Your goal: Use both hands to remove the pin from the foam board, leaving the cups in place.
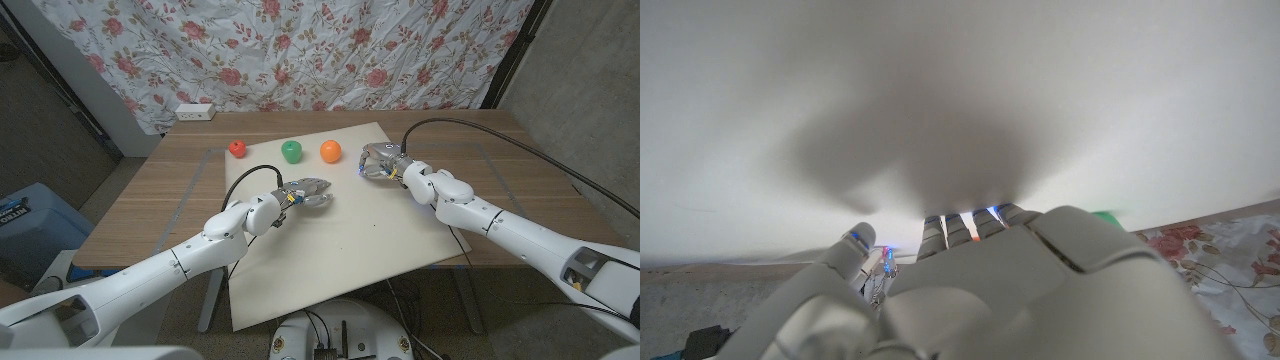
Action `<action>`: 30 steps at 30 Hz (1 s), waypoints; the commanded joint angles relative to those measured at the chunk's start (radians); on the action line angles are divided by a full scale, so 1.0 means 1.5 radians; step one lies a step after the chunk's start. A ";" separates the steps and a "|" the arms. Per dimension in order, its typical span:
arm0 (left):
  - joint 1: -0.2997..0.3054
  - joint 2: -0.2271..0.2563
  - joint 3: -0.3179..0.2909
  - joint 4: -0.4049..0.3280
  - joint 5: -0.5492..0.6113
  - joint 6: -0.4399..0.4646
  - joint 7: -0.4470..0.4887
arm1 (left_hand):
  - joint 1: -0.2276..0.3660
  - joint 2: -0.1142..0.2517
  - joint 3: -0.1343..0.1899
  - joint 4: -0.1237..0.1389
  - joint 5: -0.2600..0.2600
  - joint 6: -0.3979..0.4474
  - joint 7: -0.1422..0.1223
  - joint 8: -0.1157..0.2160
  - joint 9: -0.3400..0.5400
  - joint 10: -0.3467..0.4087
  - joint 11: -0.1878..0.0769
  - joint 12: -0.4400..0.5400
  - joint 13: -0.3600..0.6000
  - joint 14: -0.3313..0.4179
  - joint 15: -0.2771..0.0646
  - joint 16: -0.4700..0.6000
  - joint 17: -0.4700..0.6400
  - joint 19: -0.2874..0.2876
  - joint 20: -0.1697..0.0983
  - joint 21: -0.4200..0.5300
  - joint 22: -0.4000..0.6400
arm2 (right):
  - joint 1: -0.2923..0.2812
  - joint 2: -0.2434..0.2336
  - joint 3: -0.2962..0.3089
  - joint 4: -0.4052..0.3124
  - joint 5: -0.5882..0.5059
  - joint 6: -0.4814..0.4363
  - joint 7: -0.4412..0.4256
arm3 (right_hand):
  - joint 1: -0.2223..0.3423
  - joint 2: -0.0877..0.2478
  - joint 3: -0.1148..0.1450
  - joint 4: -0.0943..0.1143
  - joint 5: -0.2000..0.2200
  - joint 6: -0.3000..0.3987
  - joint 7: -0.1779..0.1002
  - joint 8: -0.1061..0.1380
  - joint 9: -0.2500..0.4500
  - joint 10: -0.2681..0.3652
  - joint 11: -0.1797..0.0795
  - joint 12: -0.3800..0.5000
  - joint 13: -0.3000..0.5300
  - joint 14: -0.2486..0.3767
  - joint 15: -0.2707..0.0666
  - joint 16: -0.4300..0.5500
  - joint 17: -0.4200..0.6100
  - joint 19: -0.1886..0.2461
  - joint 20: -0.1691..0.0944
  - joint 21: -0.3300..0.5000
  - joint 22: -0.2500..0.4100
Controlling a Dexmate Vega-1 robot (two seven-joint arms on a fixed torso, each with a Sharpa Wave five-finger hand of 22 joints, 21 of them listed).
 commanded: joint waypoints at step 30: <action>0.006 0.004 0.004 -0.010 -0.003 0.013 -0.004 | 0.006 0.084 0.014 -0.001 0.005 -0.001 -0.005 0.003 0.004 0.004 -0.003 0.002 0.003 0.000 -0.038 0.006 0.003 0.005 -0.054 0.001 0.002 | -0.011 0.008 0.000 0.005 0.002 -0.008 -0.031 | 0.035 0.015 0.002 -0.005 0.000 0.060 -0.004 0.039 0.013 0.022 -0.016 0.002 0.001 0.012 -0.018 0.015 0.011 0.022 -0.008 0.003 0.002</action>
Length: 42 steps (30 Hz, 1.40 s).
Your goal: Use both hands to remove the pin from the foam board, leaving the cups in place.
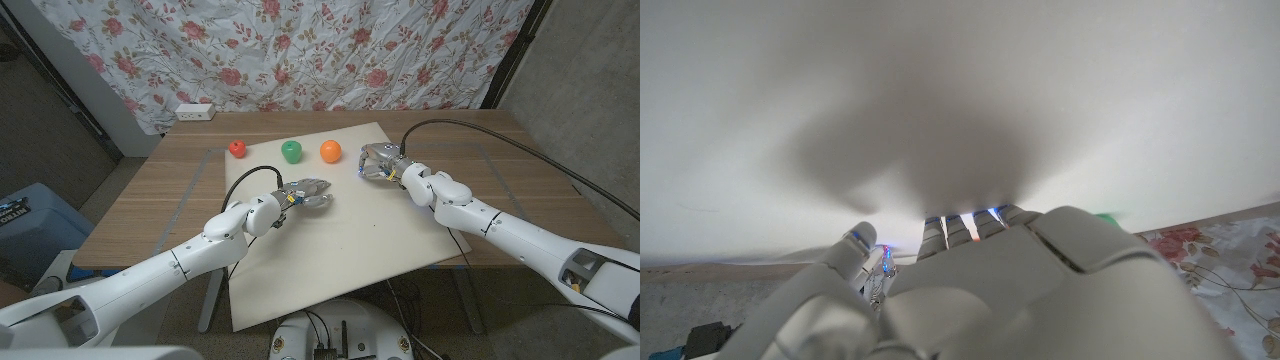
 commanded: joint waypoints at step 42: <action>-0.006 0.001 0.007 0.005 -0.017 0.009 -0.019 | 0.008 0.082 0.018 -0.003 0.003 0.000 -0.001 0.003 0.004 0.005 0.002 0.003 0.003 0.001 -0.040 0.006 0.002 -0.001 -0.050 0.001 0.002 | -0.011 0.003 0.016 0.012 0.047 0.016 -0.049 | 0.007 0.029 -0.001 0.008 0.002 0.039 0.000 0.025 0.011 0.027 -0.017 0.003 0.003 0.016 -0.026 0.017 0.017 0.027 -0.005 0.005 0.004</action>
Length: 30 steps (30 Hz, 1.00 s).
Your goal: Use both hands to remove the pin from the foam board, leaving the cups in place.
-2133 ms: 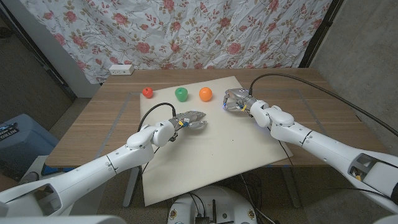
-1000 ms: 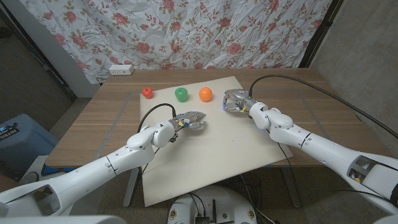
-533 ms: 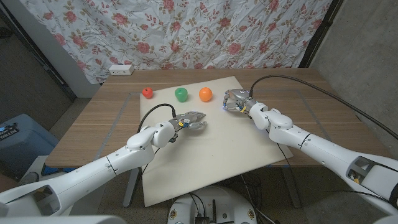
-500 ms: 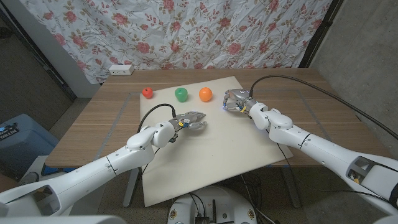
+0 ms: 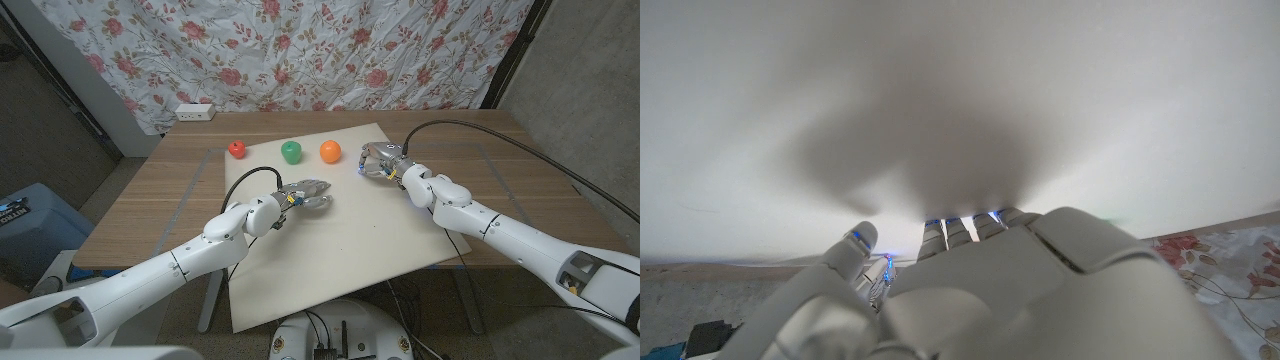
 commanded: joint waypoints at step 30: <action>-0.016 0.002 0.010 0.007 -0.009 0.006 -0.034 | 0.008 0.081 0.013 -0.001 0.002 0.006 0.002 0.003 0.004 0.007 0.001 0.005 0.003 0.005 -0.036 0.003 0.002 0.003 -0.055 0.005 0.002 | -0.014 -0.013 0.022 -0.006 0.021 0.036 -0.033 | -0.001 0.011 -0.004 0.001 0.005 0.019 -0.005 0.006 0.000 0.015 -0.001 0.004 0.001 0.011 -0.028 0.010 0.011 0.013 -0.002 0.005 0.004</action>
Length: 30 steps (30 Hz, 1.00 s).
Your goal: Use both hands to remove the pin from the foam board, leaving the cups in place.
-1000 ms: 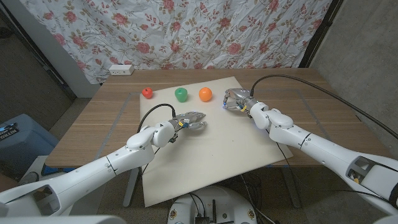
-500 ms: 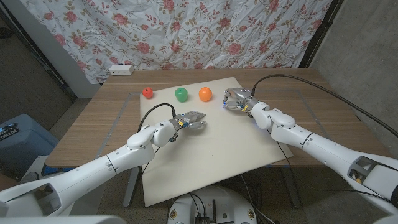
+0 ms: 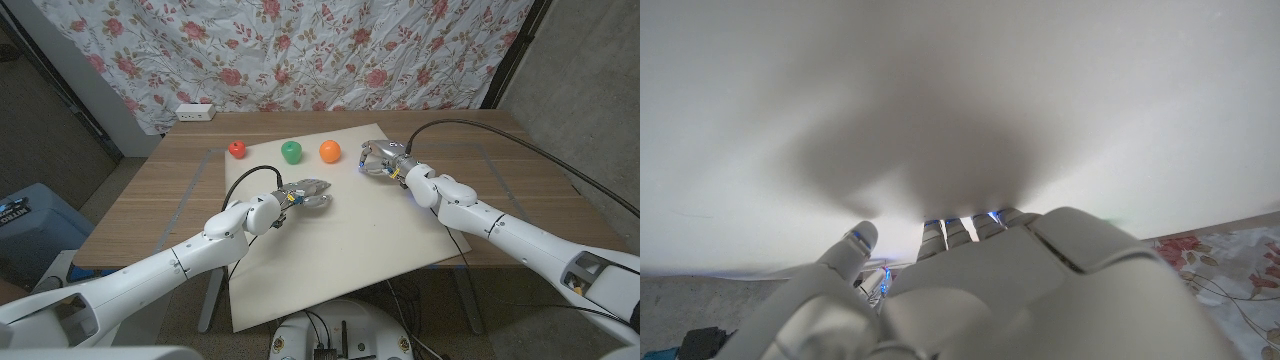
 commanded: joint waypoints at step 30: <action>0.034 0.013 -0.036 -0.026 0.000 -0.013 0.062 | 0.011 0.082 0.015 -0.004 0.001 0.018 0.003 0.008 0.004 0.024 0.001 0.010 0.003 0.021 -0.040 0.007 0.001 0.031 -0.045 0.012 0.001 | -0.039 -0.031 0.045 -0.082 0.008 -0.038 -0.005 | 0.002 0.008 -0.007 -0.001 0.004 0.018 -0.009 0.008 0.001 0.012 0.001 0.002 0.001 0.003 -0.025 0.008 0.007 0.007 0.006 0.003 0.004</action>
